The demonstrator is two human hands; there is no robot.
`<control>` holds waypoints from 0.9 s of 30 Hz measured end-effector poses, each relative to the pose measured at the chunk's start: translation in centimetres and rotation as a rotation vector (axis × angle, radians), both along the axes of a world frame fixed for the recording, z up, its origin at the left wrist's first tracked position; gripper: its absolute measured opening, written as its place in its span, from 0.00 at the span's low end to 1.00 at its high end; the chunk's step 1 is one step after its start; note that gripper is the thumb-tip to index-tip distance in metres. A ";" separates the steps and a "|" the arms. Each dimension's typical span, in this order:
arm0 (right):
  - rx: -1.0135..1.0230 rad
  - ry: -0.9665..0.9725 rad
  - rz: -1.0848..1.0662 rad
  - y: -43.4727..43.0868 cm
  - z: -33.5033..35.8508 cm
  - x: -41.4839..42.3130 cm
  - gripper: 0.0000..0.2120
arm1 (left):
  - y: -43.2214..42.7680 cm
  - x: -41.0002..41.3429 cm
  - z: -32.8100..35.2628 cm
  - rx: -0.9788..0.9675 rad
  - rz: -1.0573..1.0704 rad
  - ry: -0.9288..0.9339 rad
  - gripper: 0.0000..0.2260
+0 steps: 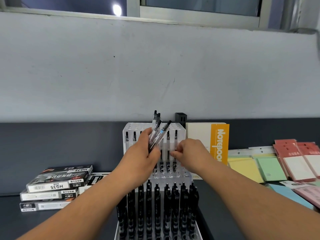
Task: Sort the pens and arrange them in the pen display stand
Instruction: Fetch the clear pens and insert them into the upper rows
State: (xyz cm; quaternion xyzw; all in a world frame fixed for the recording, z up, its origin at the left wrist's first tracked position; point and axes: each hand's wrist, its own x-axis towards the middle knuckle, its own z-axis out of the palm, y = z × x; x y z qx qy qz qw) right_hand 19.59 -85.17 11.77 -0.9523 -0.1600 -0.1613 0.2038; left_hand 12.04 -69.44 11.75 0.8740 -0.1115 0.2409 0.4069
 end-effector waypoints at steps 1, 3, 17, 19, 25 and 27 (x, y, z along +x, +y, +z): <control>-0.003 -0.002 0.001 0.0 -0.1 0.0 0.16 | 0.0 -0.1 0.0 -0.003 0.001 -0.001 0.22; -0.014 -0.005 0.006 0.0 -0.2 -0.1 0.15 | 0.0 -0.2 0.0 -0.015 0.000 -0.002 0.22; 0.660 -0.016 0.162 -0.9 2.5 -3.9 0.10 | -0.4 -0.9 0.1 0.030 0.007 0.010 0.23; 0.997 0.210 0.347 -0.2 3.1 -5.6 0.14 | -0.4 -0.7 0.1 0.030 0.007 0.008 0.22; 0.973 0.205 0.378 0.2 3.7 -5.9 0.12 | -0.9 -0.4 -0.1 0.090 -0.005 0.041 0.20; 1.086 0.185 0.369 -0.2 4.2 -5.6 0.05 | -0.8 -0.3 -0.2 0.103 0.005 0.058 0.21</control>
